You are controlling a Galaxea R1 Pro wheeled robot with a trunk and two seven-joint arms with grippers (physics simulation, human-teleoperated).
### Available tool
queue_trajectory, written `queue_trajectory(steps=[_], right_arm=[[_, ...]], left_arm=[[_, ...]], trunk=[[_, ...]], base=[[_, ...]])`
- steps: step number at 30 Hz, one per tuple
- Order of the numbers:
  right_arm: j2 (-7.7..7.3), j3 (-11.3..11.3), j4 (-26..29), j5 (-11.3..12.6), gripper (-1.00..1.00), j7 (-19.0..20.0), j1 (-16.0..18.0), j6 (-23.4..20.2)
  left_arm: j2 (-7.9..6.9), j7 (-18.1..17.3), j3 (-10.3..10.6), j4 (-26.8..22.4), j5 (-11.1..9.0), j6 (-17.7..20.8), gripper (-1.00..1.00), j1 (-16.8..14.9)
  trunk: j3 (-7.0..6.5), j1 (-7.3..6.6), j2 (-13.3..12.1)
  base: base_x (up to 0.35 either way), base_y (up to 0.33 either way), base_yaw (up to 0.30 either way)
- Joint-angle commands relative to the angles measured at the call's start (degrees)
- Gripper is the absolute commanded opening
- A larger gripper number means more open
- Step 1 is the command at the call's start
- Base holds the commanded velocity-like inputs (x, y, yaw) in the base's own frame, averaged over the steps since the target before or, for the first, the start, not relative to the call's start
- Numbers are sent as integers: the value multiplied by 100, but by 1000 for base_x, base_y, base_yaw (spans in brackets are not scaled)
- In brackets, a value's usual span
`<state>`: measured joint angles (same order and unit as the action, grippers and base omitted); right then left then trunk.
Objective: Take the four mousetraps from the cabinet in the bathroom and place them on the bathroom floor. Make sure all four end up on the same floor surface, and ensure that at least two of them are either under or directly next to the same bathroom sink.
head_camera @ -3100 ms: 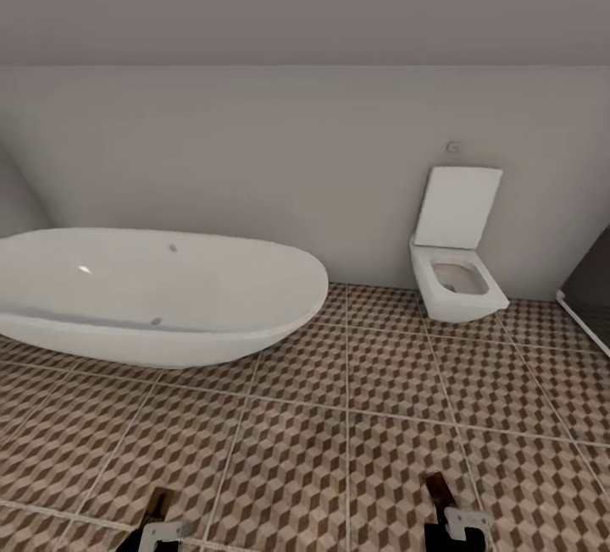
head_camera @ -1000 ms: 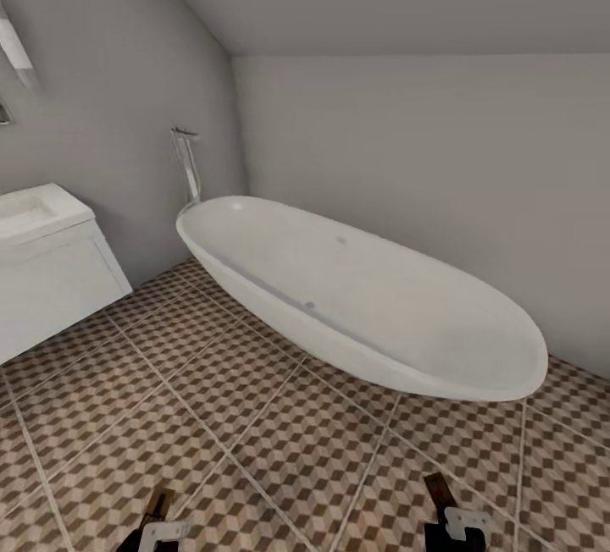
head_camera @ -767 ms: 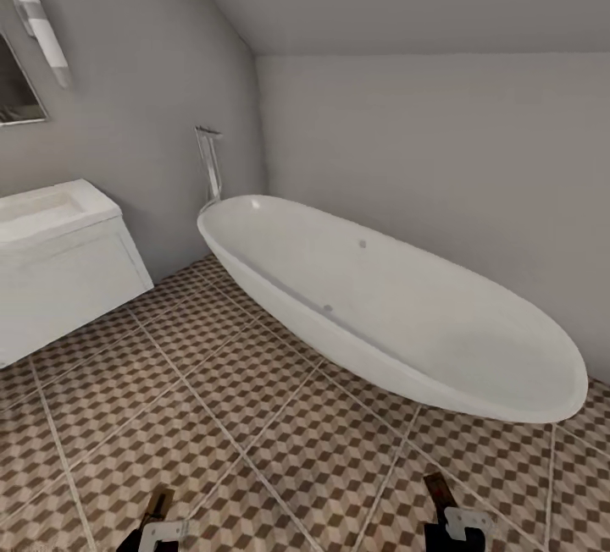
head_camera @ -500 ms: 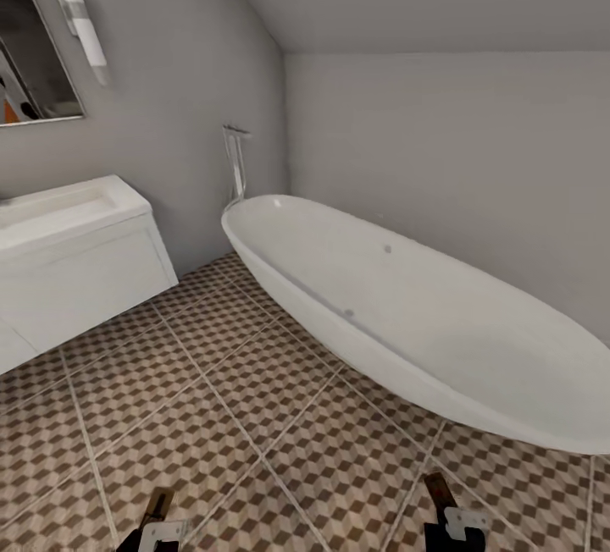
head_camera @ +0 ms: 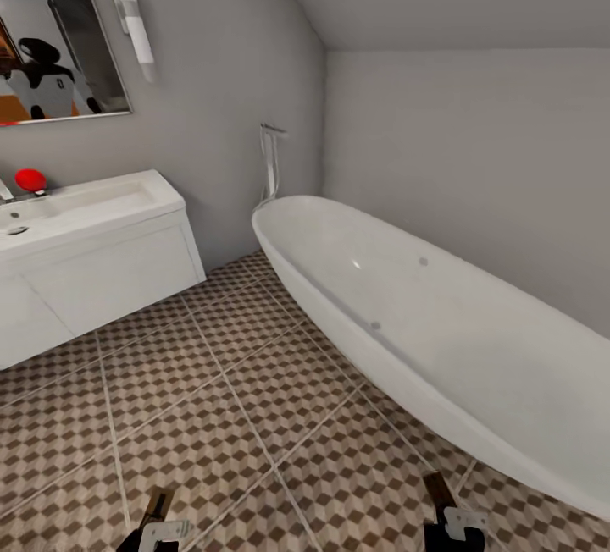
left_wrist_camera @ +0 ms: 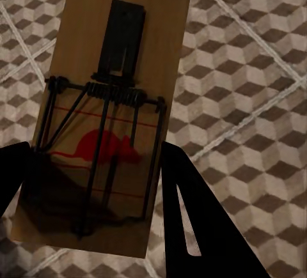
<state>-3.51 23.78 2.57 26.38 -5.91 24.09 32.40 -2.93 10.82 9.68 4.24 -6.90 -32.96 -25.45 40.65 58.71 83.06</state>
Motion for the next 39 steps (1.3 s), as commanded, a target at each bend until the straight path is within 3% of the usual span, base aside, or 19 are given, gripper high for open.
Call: queue_trajectory(steps=[1, 9, 22, 39], right_arm=[[0, 51, 6, 25, -100, -41, 0, 3], [7, 48, 6, 25, -100, -41, 0, 3], [-1, 48, 6, 25, -100, -41, 0, 3], [-1, 48, 6, 25, -100, -41, 0, 3]], left_arm=[[3, 0, 52, 24, -48, -35, -100, -11], [3, 0, 52, 24, -48, -35, -100, -12], [-5, 2, 52, 24, -48, -44, -100, -11], [-6, -1, 52, 24, -48, -51, -100, -12]], trunk=[[7, 2, 2], [28, 2, 2], [63, 2, 2], [109, 2, 2]], base=[[209, -222, 259], [197, -118, 258], [192, 149, 256], [234, -113, 253]])
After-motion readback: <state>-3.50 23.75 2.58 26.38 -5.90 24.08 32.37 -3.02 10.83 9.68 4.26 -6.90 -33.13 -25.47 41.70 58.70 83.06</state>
